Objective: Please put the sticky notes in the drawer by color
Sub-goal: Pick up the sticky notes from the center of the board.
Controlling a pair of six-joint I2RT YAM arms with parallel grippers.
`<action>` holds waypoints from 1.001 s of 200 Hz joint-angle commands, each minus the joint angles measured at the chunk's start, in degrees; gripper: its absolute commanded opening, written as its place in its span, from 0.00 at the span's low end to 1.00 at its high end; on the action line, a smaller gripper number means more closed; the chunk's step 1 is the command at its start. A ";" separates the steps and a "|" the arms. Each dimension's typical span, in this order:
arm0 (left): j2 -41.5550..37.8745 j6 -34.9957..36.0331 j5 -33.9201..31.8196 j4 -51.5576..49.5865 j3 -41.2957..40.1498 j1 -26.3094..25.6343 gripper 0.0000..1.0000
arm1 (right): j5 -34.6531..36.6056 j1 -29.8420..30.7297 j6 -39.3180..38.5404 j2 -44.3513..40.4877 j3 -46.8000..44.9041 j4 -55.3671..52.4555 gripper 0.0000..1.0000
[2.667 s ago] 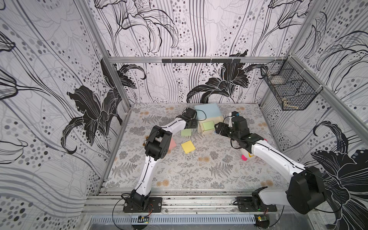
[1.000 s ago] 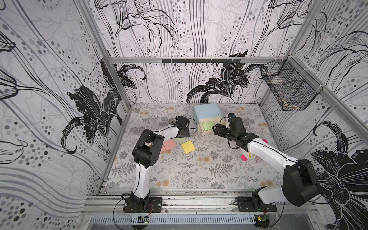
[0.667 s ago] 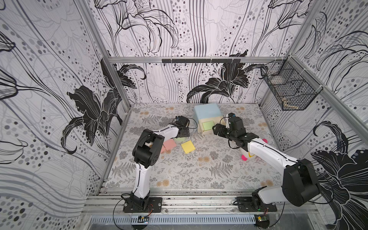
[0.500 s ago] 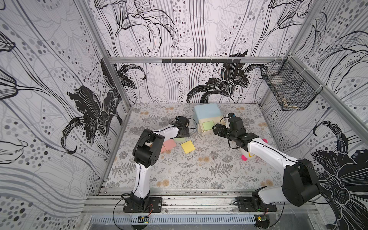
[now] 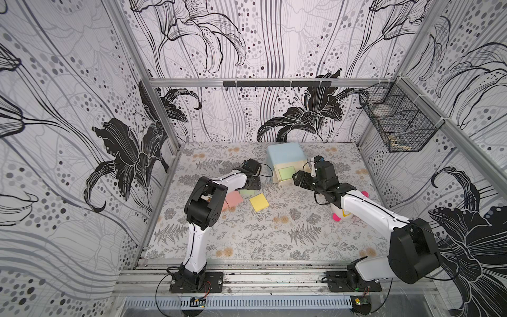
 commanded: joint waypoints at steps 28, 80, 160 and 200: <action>3.37 2.48 0.92 -4.12 1.02 0.16 0.90 | -0.59 -0.21 1.00 0.97 0.32 1.01 0.91; 2.73 1.93 0.59 -3.87 1.09 0.16 0.85 | -0.78 -0.23 0.96 1.14 0.61 1.02 0.91; 0.61 1.02 1.00 -3.66 2.26 0.51 0.83 | -1.36 -0.23 0.87 0.57 0.86 1.06 0.91; -1.40 0.14 1.86 -2.66 2.45 1.37 0.83 | -3.14 -0.15 0.44 -1.09 0.17 2.70 0.91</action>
